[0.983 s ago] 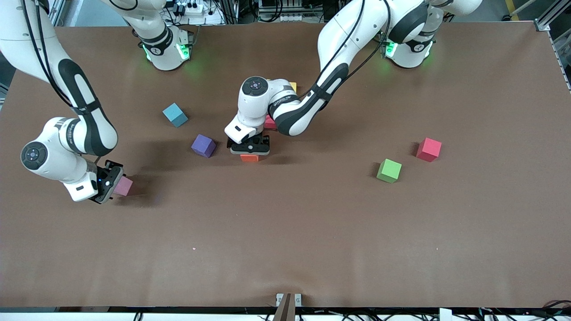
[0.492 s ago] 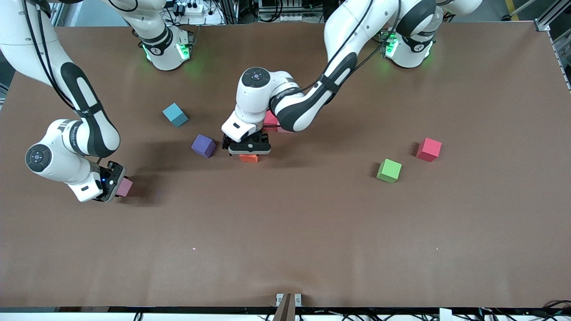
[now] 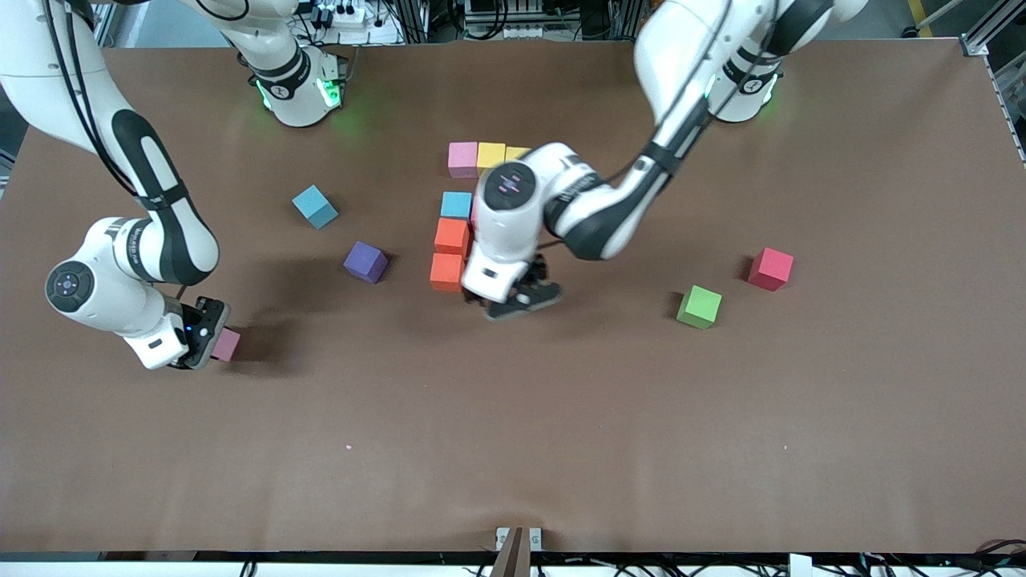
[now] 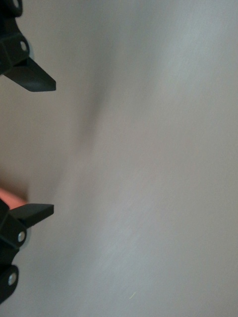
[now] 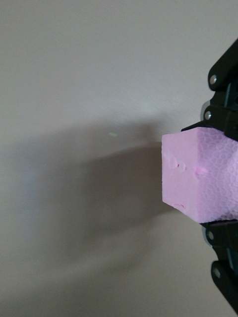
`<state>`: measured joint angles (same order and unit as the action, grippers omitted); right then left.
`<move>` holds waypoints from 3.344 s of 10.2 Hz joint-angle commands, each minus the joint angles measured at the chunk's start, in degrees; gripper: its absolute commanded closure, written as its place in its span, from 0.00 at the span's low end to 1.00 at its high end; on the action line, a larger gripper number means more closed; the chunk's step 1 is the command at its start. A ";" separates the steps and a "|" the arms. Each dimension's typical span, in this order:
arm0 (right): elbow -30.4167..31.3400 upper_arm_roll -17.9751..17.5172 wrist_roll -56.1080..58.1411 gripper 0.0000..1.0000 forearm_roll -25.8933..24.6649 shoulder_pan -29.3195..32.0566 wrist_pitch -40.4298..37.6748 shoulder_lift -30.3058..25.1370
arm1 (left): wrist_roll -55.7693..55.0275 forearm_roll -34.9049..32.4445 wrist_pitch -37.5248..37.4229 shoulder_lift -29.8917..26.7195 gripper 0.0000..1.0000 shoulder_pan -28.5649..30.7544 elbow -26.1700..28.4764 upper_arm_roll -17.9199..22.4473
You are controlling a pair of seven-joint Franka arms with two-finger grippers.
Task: Form number 2 with 11 blocks
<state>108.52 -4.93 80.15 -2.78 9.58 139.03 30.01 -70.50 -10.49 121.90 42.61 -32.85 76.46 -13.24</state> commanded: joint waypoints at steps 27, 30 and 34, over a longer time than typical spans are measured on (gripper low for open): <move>-12.82 1.41 -33.30 0.48 7.00 -49.13 -9.30 5.06 | 65.13 -7.61 16.79 -13.87 0.00 41.55 41.84 -11.81; -9.74 1.33 -33.30 0.48 7.09 -48.25 -4.66 5.15 | 65.13 -8.05 17.67 -13.69 0.00 41.99 41.93 -11.72; -9.12 1.41 -33.13 0.48 7.09 -47.99 -3.76 5.59 | 64.35 -8.05 17.67 -13.60 0.59 41.99 41.93 -11.72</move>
<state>98.86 -3.28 46.81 4.31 -38.92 134.59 35.73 -5.88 -16.85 138.90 28.74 8.52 118.51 -24.55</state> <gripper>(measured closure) 0.423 0.141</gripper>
